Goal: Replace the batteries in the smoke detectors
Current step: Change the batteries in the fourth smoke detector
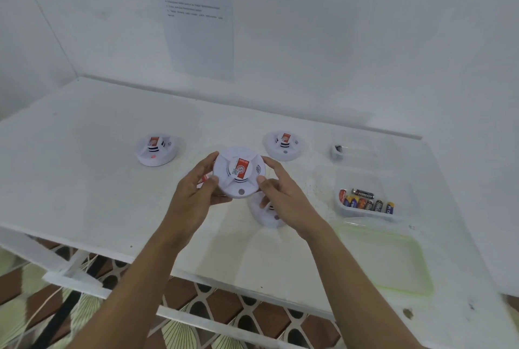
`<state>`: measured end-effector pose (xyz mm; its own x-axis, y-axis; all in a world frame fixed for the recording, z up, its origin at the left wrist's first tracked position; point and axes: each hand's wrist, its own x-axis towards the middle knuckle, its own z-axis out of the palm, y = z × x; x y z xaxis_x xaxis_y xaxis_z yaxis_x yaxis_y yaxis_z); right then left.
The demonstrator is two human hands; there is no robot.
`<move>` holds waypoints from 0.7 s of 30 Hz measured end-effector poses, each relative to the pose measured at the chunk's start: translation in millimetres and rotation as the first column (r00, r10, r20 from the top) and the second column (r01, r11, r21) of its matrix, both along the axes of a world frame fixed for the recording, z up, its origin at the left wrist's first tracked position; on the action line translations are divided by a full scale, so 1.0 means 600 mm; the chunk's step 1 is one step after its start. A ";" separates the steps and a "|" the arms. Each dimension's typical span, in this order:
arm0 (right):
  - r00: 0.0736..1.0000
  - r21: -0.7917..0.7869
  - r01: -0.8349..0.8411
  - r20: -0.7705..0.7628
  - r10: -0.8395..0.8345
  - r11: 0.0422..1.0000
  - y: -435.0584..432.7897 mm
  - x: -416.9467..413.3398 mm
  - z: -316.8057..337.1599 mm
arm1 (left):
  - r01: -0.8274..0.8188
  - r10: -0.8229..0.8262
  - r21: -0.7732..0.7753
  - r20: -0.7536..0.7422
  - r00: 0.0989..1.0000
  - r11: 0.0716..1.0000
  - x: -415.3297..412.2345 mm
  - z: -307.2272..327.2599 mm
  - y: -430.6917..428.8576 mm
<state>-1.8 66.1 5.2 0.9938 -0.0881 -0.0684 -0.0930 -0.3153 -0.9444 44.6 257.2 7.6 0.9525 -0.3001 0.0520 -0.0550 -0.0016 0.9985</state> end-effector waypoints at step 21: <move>0.999 0.014 -0.033 0.029 0.033 0.999 -0.081 0.057 0.015 | -0.192 0.192 0.007 0.059 0.980 0.981 0.054 -0.003 -0.097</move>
